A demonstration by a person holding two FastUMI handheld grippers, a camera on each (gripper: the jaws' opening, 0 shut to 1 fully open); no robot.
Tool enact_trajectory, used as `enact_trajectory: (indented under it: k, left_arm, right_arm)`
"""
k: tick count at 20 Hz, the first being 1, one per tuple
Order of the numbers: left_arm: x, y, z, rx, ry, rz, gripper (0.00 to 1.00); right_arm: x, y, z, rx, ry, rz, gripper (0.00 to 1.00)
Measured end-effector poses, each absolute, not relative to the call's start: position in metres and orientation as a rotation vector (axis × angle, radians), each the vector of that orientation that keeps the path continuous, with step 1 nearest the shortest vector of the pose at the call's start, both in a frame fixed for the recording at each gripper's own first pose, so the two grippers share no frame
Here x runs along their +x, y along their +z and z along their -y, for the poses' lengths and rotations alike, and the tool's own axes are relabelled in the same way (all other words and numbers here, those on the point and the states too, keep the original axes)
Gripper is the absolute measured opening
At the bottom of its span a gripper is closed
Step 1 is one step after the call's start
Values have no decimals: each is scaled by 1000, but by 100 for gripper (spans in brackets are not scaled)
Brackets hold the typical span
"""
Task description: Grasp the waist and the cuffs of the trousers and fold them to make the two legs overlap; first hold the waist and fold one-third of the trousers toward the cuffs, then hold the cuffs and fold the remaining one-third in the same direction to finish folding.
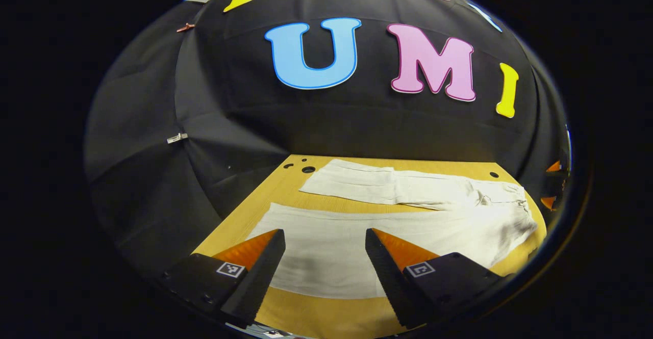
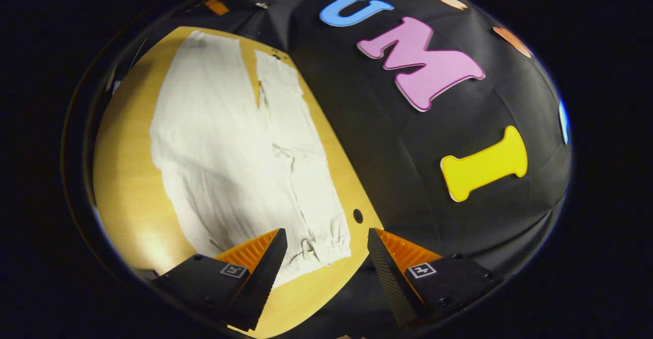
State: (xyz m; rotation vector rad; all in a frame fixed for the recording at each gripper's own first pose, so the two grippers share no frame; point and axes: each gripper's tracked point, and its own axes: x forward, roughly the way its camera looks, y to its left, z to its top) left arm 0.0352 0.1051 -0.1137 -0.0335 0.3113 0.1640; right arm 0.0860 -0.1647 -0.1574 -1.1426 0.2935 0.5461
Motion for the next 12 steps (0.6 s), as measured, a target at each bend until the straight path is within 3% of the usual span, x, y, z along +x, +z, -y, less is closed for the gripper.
enact_trajectory:
  k: [4, 12]
  left_arm:
    - [33, -125, -111, -27, 184, -339, 98]
    - [19, -151, -134, -25, 243, -405, 99]
  right_arm:
    - [56, -211, 184, -1209, 713, -453, 97]
    - [44, -266, 210, -1321, 818, -608, 97]
